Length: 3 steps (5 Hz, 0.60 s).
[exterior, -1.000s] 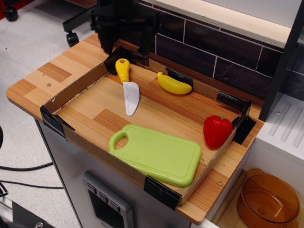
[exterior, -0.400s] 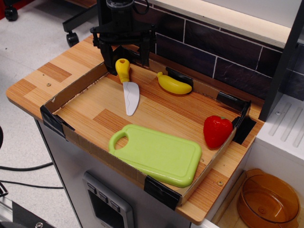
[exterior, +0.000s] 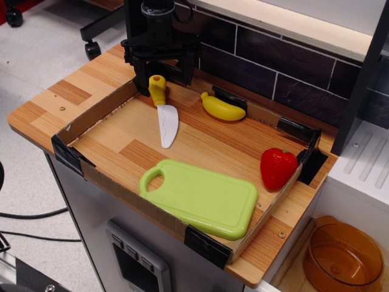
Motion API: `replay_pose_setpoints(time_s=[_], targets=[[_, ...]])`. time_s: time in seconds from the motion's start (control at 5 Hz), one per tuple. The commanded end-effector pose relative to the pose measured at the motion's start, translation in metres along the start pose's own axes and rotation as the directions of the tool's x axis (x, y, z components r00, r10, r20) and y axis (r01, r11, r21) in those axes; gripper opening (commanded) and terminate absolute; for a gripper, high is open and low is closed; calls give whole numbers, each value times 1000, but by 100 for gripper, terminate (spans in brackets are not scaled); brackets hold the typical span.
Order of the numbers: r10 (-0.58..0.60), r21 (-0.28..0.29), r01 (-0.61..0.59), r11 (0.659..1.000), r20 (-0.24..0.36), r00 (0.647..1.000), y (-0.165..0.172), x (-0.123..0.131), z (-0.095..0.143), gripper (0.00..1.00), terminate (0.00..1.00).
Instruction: Put knife on cutting board
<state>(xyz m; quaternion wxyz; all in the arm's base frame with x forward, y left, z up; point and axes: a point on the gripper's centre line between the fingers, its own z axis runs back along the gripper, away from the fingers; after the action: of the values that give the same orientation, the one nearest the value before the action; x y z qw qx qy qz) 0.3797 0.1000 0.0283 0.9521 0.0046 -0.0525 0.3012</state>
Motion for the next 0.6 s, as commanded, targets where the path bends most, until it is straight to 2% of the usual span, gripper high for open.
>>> replay_pose_setpoints(time_s=[0.0,0.4], targets=[[18,1,-18,1000,52,998,7,17,6,100,0],[0,30,-1,1000,31,1000,16,16,-8,100,0]])
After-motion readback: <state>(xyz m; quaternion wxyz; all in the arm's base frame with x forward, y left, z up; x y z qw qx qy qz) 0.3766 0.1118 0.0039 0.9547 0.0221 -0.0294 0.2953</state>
